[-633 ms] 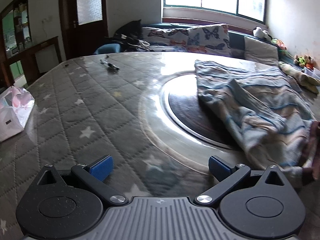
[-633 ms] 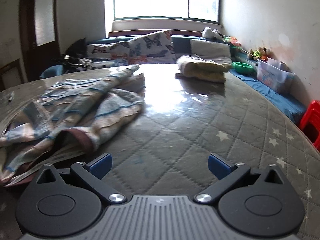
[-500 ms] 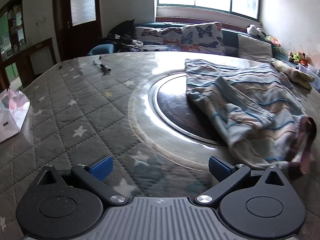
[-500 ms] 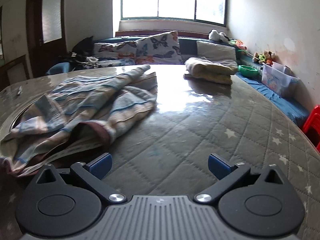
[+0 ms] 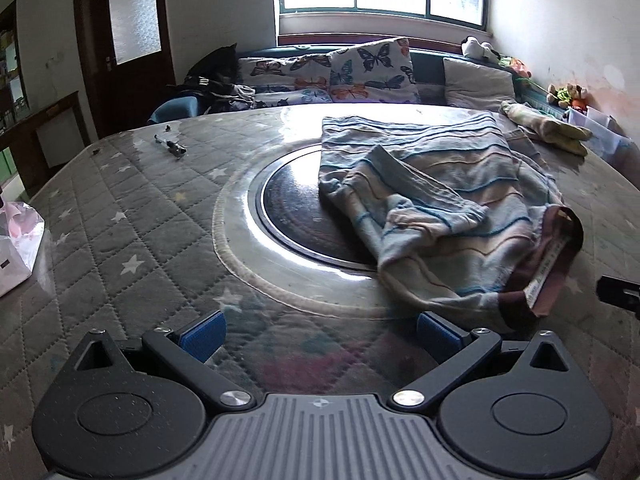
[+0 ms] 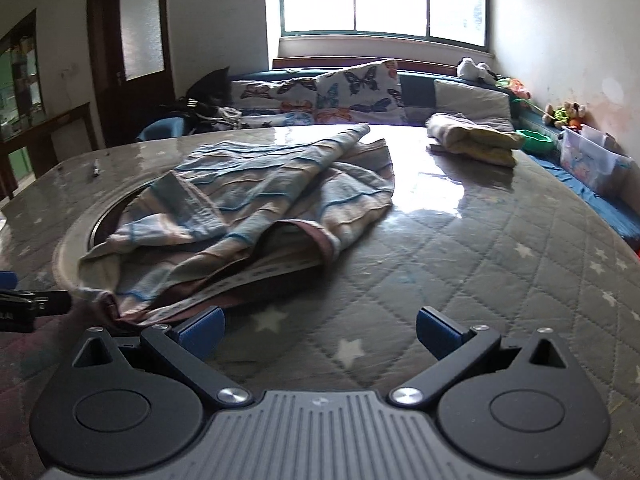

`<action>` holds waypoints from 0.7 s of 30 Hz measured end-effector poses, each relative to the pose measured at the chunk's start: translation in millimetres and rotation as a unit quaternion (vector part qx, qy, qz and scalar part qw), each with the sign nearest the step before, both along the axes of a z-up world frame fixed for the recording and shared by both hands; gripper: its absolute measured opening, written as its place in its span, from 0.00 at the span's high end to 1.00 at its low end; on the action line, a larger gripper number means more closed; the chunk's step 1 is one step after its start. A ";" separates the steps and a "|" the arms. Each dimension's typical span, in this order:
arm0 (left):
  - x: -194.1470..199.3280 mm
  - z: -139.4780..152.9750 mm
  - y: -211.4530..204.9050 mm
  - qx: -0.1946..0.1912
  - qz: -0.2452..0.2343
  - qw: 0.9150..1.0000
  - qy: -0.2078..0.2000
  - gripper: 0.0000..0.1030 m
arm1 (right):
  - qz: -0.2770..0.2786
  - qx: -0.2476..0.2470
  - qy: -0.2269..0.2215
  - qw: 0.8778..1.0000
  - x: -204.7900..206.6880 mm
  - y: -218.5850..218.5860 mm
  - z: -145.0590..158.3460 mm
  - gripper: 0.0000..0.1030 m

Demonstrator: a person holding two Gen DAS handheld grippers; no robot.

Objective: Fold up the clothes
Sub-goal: 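Move both tools toward the crumpled striped towel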

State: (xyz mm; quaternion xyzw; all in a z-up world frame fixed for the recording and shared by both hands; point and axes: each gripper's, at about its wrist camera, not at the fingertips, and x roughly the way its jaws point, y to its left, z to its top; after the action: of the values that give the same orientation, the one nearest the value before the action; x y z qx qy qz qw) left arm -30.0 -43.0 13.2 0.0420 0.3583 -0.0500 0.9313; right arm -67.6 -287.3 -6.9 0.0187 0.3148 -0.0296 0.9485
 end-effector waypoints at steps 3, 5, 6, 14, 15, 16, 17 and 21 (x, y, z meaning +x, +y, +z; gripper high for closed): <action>-2.5 -0.8 -3.0 0.002 -0.005 1.000 0.005 0.00 | 0.012 0.003 0.003 1.000 -2.3 6.1 -0.4 0.00; -4.0 -1.4 -5.0 0.003 -0.008 1.000 0.008 0.00 | 0.015 0.006 0.006 1.000 -4.6 9.6 0.4 0.00; -4.9 -1.6 -5.8 0.003 -0.009 1.000 0.009 0.00 | 0.016 0.008 0.008 1.000 -5.8 11.4 0.8 0.00; -10.7 -1.9 -11.5 0.007 -0.020 1.000 0.012 0.00 | 0.024 0.015 0.016 0.999 -10.8 18.3 0.7 0.00; -11.3 -2.0 -12.0 0.008 -0.021 1.000 0.012 0.00 | 0.025 0.015 0.017 0.999 -11.4 18.6 1.1 0.00; -11.5 -2.2 -12.2 0.008 -0.021 1.000 0.013 0.00 | 0.026 0.016 0.017 0.999 -12.0 18.9 1.5 0.00; -11.7 -2.4 -12.4 0.009 -0.021 1.000 0.014 0.00 | 0.027 0.017 0.018 0.999 -12.5 19.4 1.7 0.00; -12.7 -3.4 -13.4 0.011 -0.021 1.000 0.016 0.00 | 0.030 0.016 0.021 0.999 -13.9 21.1 2.0 0.00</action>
State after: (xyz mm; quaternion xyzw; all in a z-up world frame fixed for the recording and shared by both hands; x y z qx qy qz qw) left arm -42.7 -56.4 9.8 0.0591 0.3728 -0.0666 0.9236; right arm -81.5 -266.2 -4.9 0.0243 0.3351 0.0033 0.9419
